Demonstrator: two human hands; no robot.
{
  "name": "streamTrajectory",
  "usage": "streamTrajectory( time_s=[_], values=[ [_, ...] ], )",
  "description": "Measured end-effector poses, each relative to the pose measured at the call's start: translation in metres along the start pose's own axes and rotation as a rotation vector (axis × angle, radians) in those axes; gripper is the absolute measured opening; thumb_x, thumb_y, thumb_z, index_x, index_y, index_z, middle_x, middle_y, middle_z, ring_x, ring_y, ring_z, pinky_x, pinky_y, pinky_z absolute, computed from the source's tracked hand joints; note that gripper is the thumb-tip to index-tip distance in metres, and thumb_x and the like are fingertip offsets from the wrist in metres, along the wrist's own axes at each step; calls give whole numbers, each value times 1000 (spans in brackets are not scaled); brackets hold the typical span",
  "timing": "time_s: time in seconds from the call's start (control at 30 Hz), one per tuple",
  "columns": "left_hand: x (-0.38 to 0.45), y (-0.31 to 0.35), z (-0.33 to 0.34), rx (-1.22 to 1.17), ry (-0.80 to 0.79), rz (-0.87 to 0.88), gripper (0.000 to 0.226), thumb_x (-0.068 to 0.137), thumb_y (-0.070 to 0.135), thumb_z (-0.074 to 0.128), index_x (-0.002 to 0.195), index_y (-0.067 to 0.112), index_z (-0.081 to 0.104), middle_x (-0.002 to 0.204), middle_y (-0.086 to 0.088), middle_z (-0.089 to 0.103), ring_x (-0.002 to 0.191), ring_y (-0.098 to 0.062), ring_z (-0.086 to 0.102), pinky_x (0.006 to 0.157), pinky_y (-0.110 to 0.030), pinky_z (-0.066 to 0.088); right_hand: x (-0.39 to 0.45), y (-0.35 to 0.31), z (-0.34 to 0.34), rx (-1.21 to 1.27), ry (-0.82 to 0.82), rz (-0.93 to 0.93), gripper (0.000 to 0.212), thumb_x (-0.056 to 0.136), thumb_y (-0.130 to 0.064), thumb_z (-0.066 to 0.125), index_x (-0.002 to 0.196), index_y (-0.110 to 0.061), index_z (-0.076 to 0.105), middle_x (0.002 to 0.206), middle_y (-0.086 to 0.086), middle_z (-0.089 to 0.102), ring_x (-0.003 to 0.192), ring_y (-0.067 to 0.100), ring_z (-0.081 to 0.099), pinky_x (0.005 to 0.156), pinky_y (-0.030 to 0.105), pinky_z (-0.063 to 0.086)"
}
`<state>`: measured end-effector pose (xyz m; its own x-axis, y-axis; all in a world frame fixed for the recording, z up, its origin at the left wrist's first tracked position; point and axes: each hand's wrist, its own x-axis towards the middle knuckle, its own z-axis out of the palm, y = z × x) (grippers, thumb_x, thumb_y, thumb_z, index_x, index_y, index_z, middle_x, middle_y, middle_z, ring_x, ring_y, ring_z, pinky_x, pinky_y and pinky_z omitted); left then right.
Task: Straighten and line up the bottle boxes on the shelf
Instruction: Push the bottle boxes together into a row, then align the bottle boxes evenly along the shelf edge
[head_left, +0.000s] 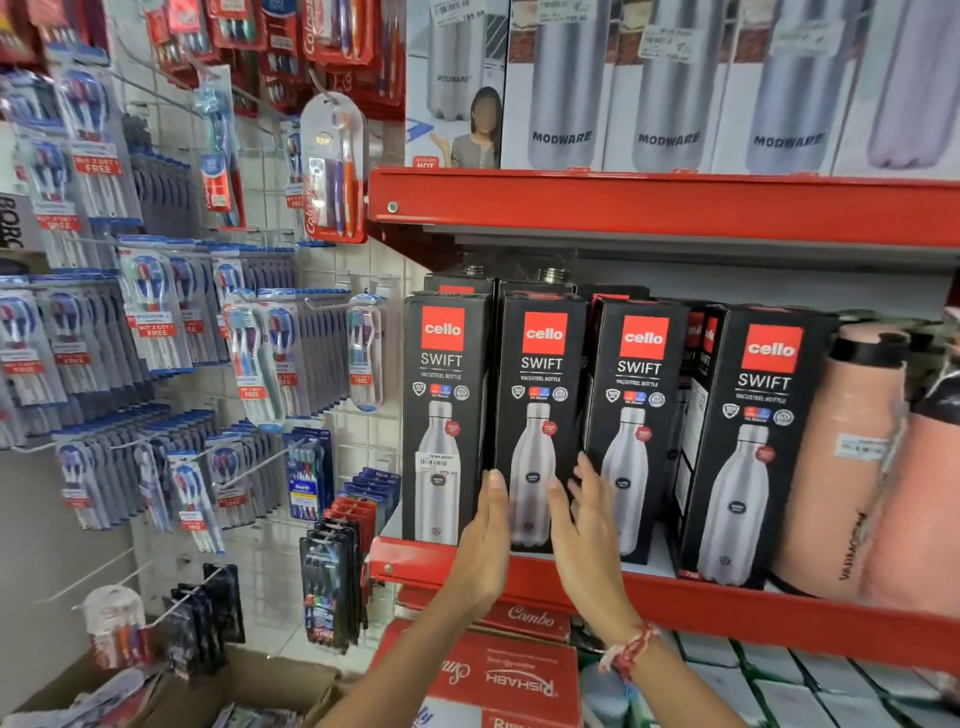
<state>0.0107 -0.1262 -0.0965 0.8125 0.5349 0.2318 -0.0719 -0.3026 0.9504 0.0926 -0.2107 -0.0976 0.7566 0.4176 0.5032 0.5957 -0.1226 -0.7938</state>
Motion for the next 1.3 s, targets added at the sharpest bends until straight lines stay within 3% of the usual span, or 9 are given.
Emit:
streamTrajectory(
  time_s=[0.23, 0.43, 0.6, 0.67, 0.77, 0.87, 1.03, 1.2, 1.3],
  values=[
    [6, 2, -8, -82, 10, -86, 111, 58, 98, 8, 150, 35, 14, 161, 4, 15, 147, -15, 15, 121, -44, 10, 2, -5, -1, 121, -239, 188, 83, 86, -68, 35, 151, -30, -1, 160, -6, 10, 145, 16, 15, 116, 40, 16],
    [-2, -11, -15, -111, 37, -91, 113, 59, 99, 12, 149, 32, 17, 160, 3, 16, 147, -17, 17, 122, -46, 10, -14, -7, -11, 117, -309, 168, 85, 81, -77, 34, 150, -38, 4, 156, -10, 22, 141, 14, 26, 108, 30, 21],
    [-9, -7, -16, -112, 18, -102, 118, 56, 100, 13, 150, 30, 18, 161, -1, 17, 148, -18, 16, 122, -49, 9, -22, -5, -18, 74, -295, 143, 82, 80, -78, 33, 149, -42, 6, 141, 12, 49, 100, 4, 60, 87, 21, 43],
    [-12, -5, -16, -125, 31, -111, 122, 52, 102, 15, 150, 29, 21, 160, -3, 21, 147, -19, 19, 122, -47, 11, -23, -3, -20, 63, -296, 135, 83, 80, -78, 34, 149, -41, 7, 138, 17, 50, 108, 12, 57, 88, 27, 46],
    [-18, 0, -14, 123, 151, 43, 85, 74, 89, 10, 126, 37, 53, 133, 9, 57, 128, -21, 46, 107, -29, 32, -22, -2, -26, 89, -292, 112, 74, 86, -68, 37, 150, -35, 18, 148, 5, 42, 127, 10, 46, 99, 17, 35],
    [-23, 18, -3, 231, 443, 271, 42, 97, 55, 25, 91, 26, 55, 92, 5, 58, 99, -23, 55, 80, -31, 39, -20, -6, -39, 80, -86, 21, 51, 95, -45, 42, 142, -24, 40, 143, -5, 47, 113, -5, 47, 86, -1, 30],
    [-11, 38, 40, 82, 73, 212, 45, 102, 41, 31, 133, 16, 53, 136, -4, 58, 125, -10, 50, 106, -26, 35, -5, 4, -66, 43, 212, 40, 53, 97, -32, 46, 144, -14, 32, 146, 6, 32, 135, 20, 31, 110, 32, 26],
    [3, 32, 87, -14, -72, 23, 81, 86, 71, 13, 152, 25, 12, 162, 5, 13, 146, -7, 12, 119, -29, 8, 0, 29, -78, 67, 54, 199, 75, 93, -52, 41, 151, -17, 9, 159, 6, 13, 145, 20, 13, 114, 38, 15],
    [9, 35, 96, -98, -28, -119, 101, 69, 86, 9, 150, 28, 23, 160, -1, 23, 147, -18, 20, 121, -41, 13, 5, 37, -82, 107, -109, 324, 84, 88, -65, 35, 152, -24, 0, 159, 4, 16, 144, 23, 20, 113, 40, 18]
  ],
)
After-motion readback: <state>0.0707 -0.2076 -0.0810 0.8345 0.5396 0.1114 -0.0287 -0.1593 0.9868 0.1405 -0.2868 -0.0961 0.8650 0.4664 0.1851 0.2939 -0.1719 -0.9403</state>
